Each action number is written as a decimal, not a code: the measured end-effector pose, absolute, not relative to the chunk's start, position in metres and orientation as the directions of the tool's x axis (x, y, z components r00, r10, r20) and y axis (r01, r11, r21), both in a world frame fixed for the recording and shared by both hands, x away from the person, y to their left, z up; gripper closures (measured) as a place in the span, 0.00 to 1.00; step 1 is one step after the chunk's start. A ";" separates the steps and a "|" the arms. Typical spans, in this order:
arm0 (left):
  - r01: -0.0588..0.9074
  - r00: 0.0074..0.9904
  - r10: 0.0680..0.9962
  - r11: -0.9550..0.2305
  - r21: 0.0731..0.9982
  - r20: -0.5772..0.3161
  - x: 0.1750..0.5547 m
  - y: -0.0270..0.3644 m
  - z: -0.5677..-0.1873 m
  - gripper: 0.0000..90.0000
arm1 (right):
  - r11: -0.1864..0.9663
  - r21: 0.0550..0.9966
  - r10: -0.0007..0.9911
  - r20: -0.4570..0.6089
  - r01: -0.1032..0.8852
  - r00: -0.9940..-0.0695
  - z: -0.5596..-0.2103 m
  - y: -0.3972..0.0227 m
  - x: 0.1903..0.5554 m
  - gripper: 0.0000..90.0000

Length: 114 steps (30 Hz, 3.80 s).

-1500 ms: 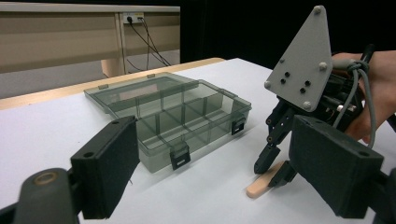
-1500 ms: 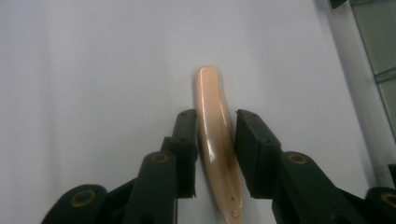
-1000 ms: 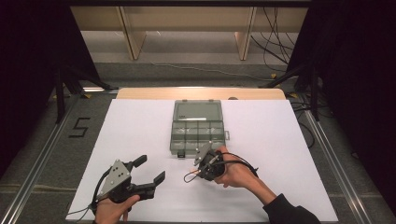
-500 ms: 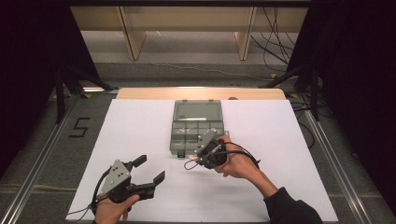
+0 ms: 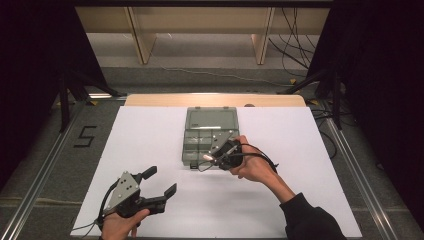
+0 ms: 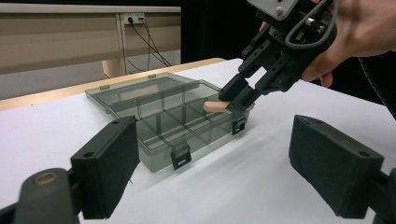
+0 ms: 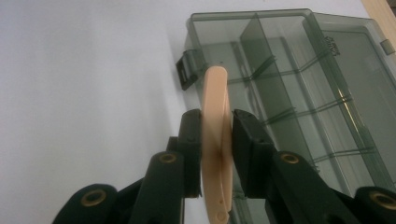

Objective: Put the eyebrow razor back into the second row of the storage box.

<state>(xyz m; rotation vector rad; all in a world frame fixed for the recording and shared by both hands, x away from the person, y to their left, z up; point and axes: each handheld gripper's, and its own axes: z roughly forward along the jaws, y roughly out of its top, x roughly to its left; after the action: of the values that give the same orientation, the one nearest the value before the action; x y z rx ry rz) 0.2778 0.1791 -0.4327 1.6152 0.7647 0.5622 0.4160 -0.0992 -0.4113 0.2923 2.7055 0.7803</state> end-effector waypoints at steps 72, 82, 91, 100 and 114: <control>0.177 0.667 0.743 -0.085 0.981 -0.056 0.277 0.180 -0.432 0.18 | 0.845 0.523 0.284 -0.269 0.108 -0.920 -0.432 -0.102 0.460 0.82; 0.176 0.666 0.744 -0.083 0.981 -0.057 0.276 0.180 -0.432 0.18 | 0.844 0.522 0.289 -0.253 0.121 -0.923 -0.438 -0.101 0.461 0.77; 0.178 0.665 0.744 -0.074 0.981 -0.064 0.276 0.179 -0.432 0.18 | 0.798 0.580 0.348 -0.226 0.162 -0.910 -0.424 -0.105 0.455 0.59; 0.176 0.665 0.744 -0.077 0.981 -0.061 0.276 0.179 -0.432 0.18 | 0.753 0.625 0.403 -0.193 0.205 -0.895 -0.415 -0.107 0.450 0.46; 0.165 0.673 0.738 -0.071 0.984 -0.059 0.277 0.180 -0.432 0.18 | 0.680 0.699 0.433 -0.136 0.223 -0.891 -0.400 -0.115 0.440 0.39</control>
<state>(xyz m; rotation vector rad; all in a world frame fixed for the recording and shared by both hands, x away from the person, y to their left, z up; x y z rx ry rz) 0.2774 0.1798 -0.4317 1.6046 0.7569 0.5549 0.4399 -0.1149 -0.3996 0.5218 2.6034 1.0271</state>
